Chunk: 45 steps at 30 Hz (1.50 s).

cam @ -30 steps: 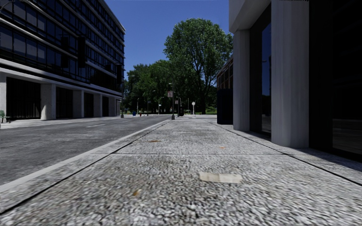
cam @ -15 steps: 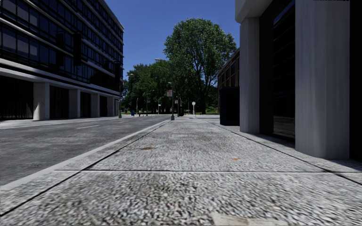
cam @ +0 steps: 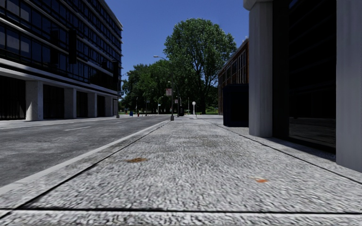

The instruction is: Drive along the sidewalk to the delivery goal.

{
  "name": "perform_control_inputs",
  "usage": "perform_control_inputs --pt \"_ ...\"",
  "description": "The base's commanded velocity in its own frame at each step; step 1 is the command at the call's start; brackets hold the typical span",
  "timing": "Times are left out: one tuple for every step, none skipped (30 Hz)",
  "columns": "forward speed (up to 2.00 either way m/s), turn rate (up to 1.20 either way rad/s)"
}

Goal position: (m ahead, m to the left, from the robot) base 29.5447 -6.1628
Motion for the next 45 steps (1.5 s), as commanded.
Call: perform_control_inputs --pt "2.0 0.0" --pt "2.0 0.0" --pt "2.0 0.0" --pt "2.0 0.0" --pt "2.0 0.0" --pt "2.0 0.0" --pt "2.0 0.0" --pt "2.0 0.0" --pt "2.0 0.0" --pt "2.0 0.0" --pt "2.0 0.0" --pt "2.0 0.0" --pt "2.0 0.0" --pt "2.0 0.0" --pt "2.0 0.0" --pt "2.0 0.0" --pt "2.0 0.0" --pt "2.0 0.0" --pt "2.0 0.0" --pt "2.0 0.0" --pt "2.0 -0.11" --pt "2.0 -0.11" --pt "2.0 -0.16" --pt "2.0 -0.17" --pt "2.0 -0.17" --pt "2.0 -0.17" --pt "2.0 -0.17" --pt "2.0 -0.18" --pt "2.0 0.0" --pt "2.0 0.0" --pt "2.0 0.0" --pt "2.0 0.0" --pt "2.0 0.0" --pt "2.0 0.0" --pt "2.0 0.0" --pt "2.0 0.0" --pt "2.0 0.0" --pt "2.0 0.0" --pt "2.0 0.0" --pt "2.0 0.0" --pt "2.0 0.0" --pt "2.0 0.0" --pt "2.0 0.0" --pt "2.0 0.0" --pt "2.0 0.0"
